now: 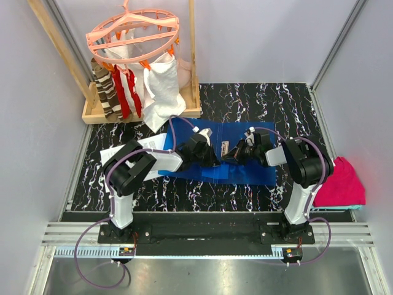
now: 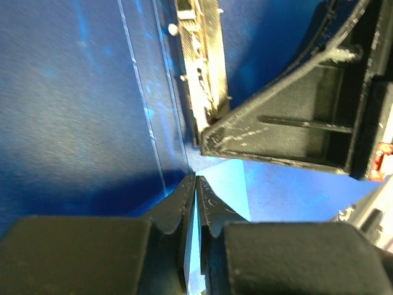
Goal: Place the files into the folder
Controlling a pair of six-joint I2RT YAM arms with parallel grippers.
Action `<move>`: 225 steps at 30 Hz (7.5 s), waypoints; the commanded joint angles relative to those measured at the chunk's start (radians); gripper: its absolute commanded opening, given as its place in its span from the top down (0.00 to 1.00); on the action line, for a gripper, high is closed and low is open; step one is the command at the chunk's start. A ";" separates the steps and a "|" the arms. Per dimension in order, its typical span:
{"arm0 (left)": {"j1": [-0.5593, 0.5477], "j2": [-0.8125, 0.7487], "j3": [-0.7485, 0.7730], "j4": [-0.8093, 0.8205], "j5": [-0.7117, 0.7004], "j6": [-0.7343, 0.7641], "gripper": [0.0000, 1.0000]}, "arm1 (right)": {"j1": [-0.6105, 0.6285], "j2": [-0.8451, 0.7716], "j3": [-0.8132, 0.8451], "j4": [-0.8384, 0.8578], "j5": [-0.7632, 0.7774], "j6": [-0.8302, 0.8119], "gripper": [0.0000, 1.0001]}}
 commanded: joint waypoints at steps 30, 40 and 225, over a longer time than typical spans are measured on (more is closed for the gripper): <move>0.020 -0.008 -0.165 -0.163 -0.328 -0.184 1.00 | 0.138 0.020 0.075 -0.662 0.781 -0.087 1.00; 0.001 -0.262 -0.128 -0.174 -0.118 0.075 0.45 | 0.140 -0.105 0.081 -0.337 0.365 -0.139 1.00; 0.116 0.050 0.080 -0.421 -0.236 -0.069 0.76 | 0.198 0.002 0.164 -0.720 0.776 -0.135 1.00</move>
